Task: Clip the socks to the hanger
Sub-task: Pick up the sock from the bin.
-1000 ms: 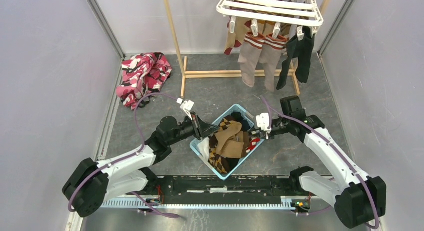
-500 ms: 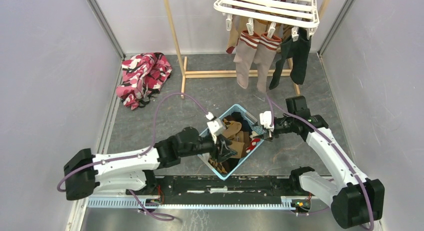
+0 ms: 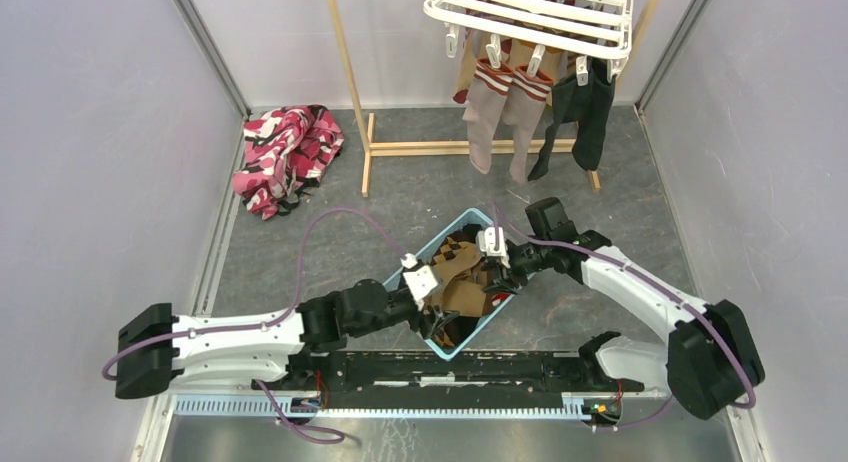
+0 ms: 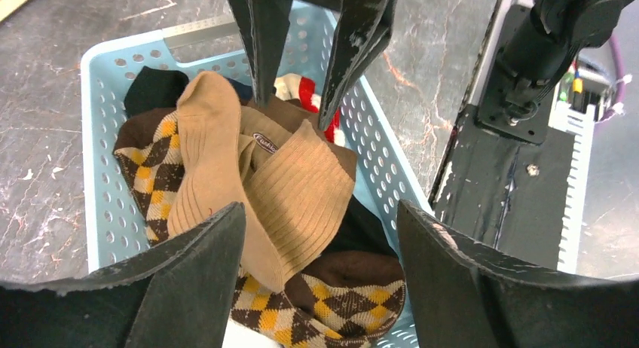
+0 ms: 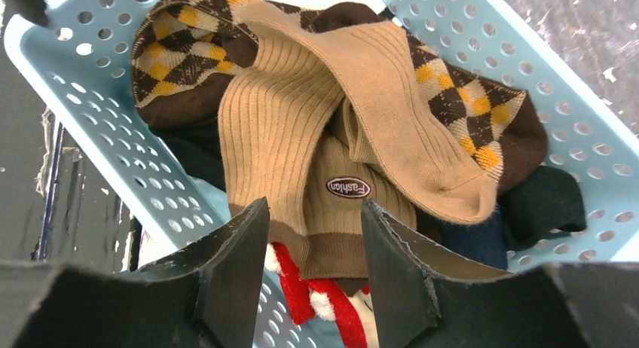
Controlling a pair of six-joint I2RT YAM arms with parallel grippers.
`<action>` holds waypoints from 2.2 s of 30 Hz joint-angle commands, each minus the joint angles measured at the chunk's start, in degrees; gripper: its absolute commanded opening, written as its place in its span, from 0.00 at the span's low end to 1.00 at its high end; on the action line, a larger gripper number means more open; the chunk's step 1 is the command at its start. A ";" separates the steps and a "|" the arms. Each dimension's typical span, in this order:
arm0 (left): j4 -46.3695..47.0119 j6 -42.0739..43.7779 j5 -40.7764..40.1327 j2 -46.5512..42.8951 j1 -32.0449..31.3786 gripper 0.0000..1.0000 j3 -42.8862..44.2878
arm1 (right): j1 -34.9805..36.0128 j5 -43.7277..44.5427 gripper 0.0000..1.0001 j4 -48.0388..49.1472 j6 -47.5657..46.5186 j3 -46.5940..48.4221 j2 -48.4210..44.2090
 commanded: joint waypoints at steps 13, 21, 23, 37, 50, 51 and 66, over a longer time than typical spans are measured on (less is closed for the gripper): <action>19.67 8.91 11.65 -12.19 -0.04 0.81 -13.49 | 6.52 0.40 0.06 -3.23 -0.62 3.88 7.46; 21.86 28.48 17.75 -10.24 -0.36 0.80 -14.19 | -1.14 -17.17 0.00 -10.33 -3.63 8.51 0.97; 22.51 33.76 16.48 -9.57 -0.67 0.80 -13.63 | -3.87 -22.22 0.00 -11.53 -3.30 9.51 1.08; 40.04 59.79 -0.06 10.63 -3.73 0.81 -9.07 | -10.07 -34.00 0.00 -14.40 -2.37 8.87 4.52; 48.30 51.30 -5.78 20.70 -3.80 0.32 -4.42 | -10.06 -32.55 0.00 -14.74 -3.18 8.54 4.71; 47.92 48.39 -6.05 20.34 -3.77 0.21 -4.47 | -10.15 -32.34 0.01 -14.79 -3.31 8.52 4.50; 38.03 -29.30 17.09 7.96 13.49 0.02 -10.16 | -12.90 -20.81 0.89 -30.98 -35.81 11.42 -8.55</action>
